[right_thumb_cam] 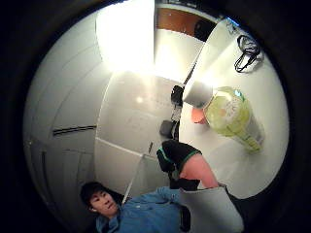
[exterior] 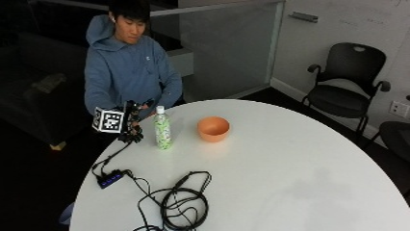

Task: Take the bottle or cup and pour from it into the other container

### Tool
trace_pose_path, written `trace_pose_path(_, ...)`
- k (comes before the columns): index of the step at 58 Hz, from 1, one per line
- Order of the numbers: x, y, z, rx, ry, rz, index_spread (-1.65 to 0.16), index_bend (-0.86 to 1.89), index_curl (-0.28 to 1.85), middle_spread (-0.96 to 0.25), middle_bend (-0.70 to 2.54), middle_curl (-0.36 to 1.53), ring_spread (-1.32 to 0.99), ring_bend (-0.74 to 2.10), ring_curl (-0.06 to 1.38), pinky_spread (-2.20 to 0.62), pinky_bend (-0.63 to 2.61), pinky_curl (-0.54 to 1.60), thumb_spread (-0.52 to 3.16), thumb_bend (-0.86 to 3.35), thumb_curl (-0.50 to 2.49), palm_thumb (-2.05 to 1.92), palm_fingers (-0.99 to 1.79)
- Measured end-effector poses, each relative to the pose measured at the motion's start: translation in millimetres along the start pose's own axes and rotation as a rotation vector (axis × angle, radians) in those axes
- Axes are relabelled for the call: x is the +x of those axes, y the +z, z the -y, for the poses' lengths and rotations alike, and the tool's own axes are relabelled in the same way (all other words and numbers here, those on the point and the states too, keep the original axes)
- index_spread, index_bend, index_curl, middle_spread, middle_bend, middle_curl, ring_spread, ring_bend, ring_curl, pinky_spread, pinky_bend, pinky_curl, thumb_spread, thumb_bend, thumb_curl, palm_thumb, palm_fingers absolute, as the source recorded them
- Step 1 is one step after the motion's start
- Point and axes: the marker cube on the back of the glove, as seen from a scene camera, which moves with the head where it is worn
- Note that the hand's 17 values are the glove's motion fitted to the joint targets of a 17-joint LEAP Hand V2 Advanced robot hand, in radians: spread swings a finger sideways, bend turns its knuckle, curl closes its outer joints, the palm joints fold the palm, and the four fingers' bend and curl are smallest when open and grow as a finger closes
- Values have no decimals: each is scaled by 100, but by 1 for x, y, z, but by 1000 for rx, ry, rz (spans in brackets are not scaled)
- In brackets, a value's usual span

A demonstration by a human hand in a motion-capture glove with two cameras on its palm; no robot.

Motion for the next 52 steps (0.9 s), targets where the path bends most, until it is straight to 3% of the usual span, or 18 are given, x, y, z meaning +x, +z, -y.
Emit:
trace_pose_path(5,4,16,0,71,16,52,-36,11,15,11,18,29,22,58,29,28,70,27,90,-3,35,48,-7)
trace_pose_path(19,5,46,5,80,-16,201,-35,11,14,13,19,30,22,62,29,29,71,27,89,-3,35,51,-4)
trace_pose_path(24,6,60,26,325,-147,230,-35,11,14,14,20,30,22,63,30,29,72,27,89,-3,35,53,-3)
trace_pose_path(30,3,67,11,103,30,256,-35,11,14,14,19,30,22,64,30,29,73,27,89,-3,36,54,-3)
trace_pose_path(46,1,84,13,125,42,338,-32,12,16,16,20,31,22,68,30,28,75,27,88,-3,36,58,5)
trace_pose_path(49,2,86,17,180,-21,332,-31,12,16,16,22,32,22,69,30,28,76,27,87,-2,36,60,9)
trace_pose_path(52,7,89,30,329,-198,308,-29,12,16,15,23,32,21,70,30,28,77,27,86,-1,37,64,17)
